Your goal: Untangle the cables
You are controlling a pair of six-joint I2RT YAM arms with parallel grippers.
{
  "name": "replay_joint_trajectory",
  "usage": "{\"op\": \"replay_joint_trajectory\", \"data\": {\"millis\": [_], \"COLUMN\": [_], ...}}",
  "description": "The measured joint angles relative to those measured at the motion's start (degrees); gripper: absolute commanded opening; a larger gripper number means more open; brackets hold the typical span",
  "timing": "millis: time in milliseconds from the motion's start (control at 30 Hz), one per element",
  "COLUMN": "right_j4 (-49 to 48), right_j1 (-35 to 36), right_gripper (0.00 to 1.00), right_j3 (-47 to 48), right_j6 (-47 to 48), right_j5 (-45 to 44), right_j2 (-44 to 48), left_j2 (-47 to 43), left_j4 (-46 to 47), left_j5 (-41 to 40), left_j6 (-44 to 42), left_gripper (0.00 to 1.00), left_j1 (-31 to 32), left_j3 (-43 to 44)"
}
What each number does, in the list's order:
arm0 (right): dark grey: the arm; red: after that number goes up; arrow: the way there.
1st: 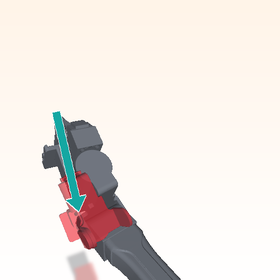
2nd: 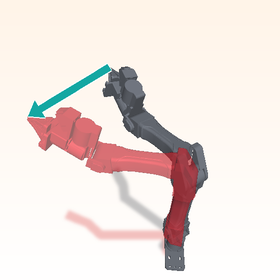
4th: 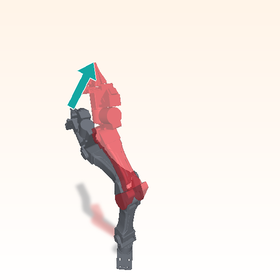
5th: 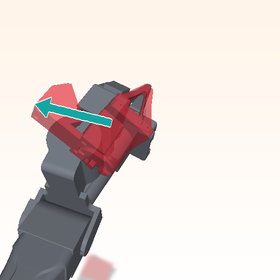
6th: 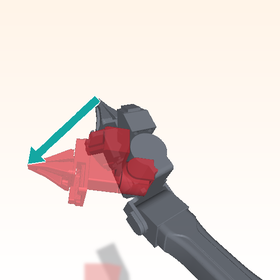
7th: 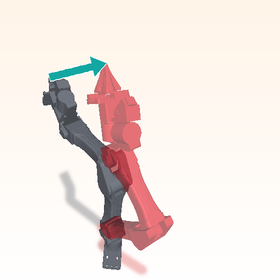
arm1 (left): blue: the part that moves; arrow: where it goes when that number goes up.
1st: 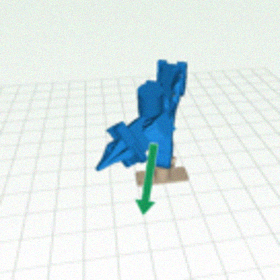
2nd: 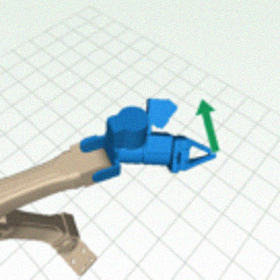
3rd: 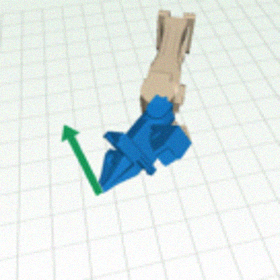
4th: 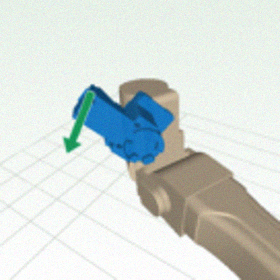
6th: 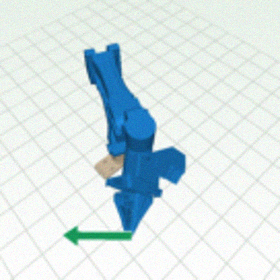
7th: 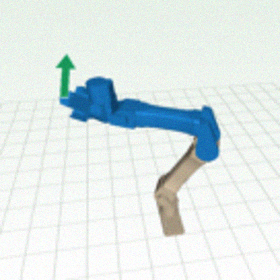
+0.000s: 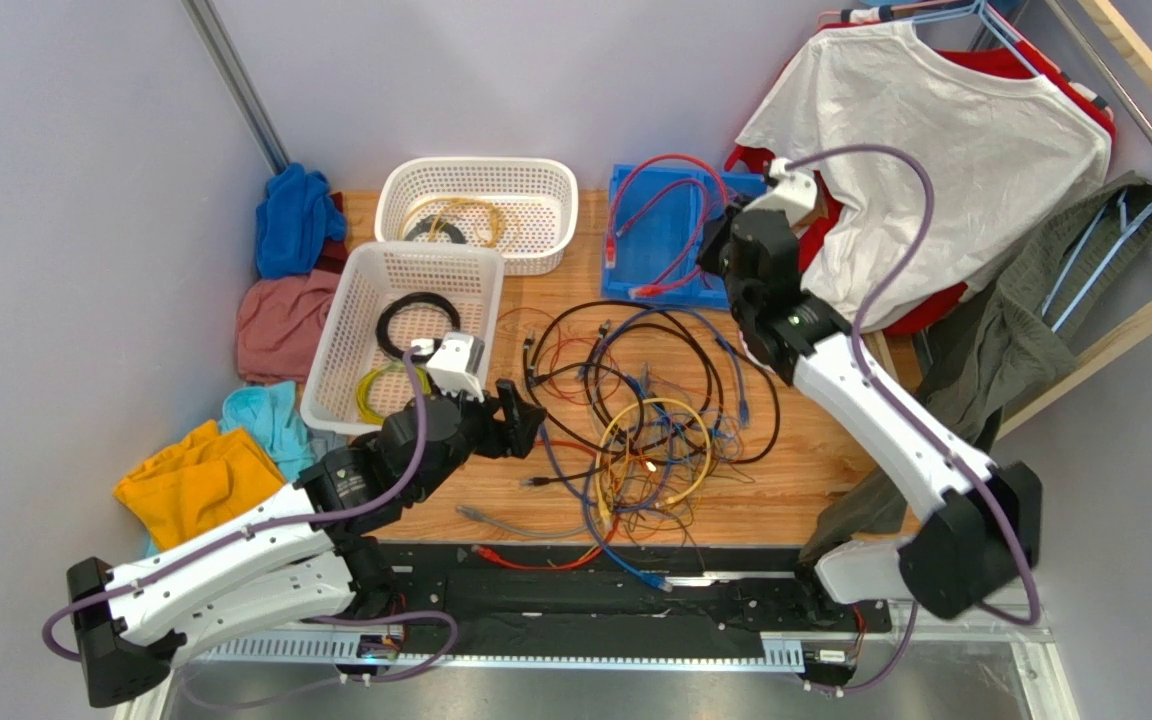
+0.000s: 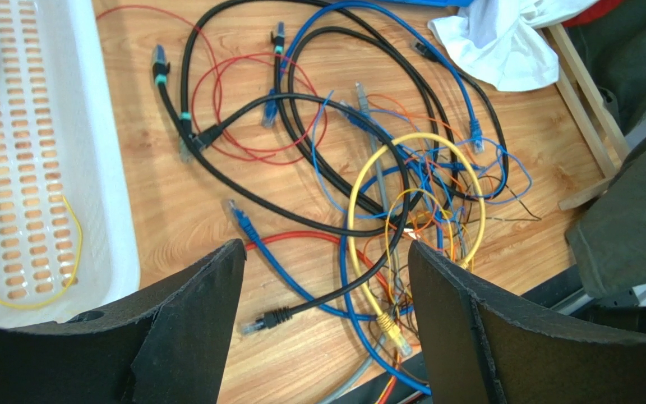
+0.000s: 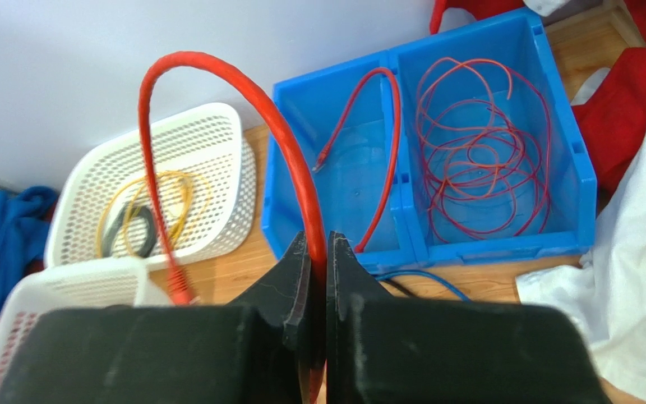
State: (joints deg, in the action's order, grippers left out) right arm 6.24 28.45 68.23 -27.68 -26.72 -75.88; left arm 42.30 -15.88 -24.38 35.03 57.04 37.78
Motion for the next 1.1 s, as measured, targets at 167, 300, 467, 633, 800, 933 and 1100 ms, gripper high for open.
{"op": "replay_joint_trajectory", "data": {"millis": [167,300,467,633,800,933,1100], "right_j4": [0.9,3.0,5.3,7.0,6.8,6.8,6.6], "right_j1": [-1.7,-1.9,-2.8,-4.5,-6.3,-7.7,-9.0], "right_gripper": [0.0,0.0,0.0,0.0,0.0,0.0,0.0], "right_j3": [11.6,23.0,33.2,33.7,34.1,33.9,32.6], "right_j6": [1.2,4.6,7.1,7.6,7.6,7.6,7.8], "right_j5": [-1.3,-4.5,-6.8,-7.1,-7.2,-7.2,-7.1], "right_j2": [-14.3,-26.1,-36.9,-39.5,-39.5,-39.4,-38.4], "left_j2": [-5.0,-8.6,-9.5,-8.5,-5.1,-2.8,-1.6], "left_j4": [-0.3,-0.4,-0.3,0.4,2.1,2.8,3.8], "left_j5": [-0.8,-2.1,-2.9,-3.0,-2.8,-2.4,-1.8], "left_j6": [4.0,6.7,8.4,9.4,9.7,9.9,10.1], "left_gripper": [0.77,0.77,0.77,0.77,0.77,0.77,0.77], "left_j1": [0.0,0.0,0.0,0.0,0.0,0.0,0.0], "left_j3": [-5.6,-10.2,-12.5,-13.5,-13.7,-13.7,-13.7]}}
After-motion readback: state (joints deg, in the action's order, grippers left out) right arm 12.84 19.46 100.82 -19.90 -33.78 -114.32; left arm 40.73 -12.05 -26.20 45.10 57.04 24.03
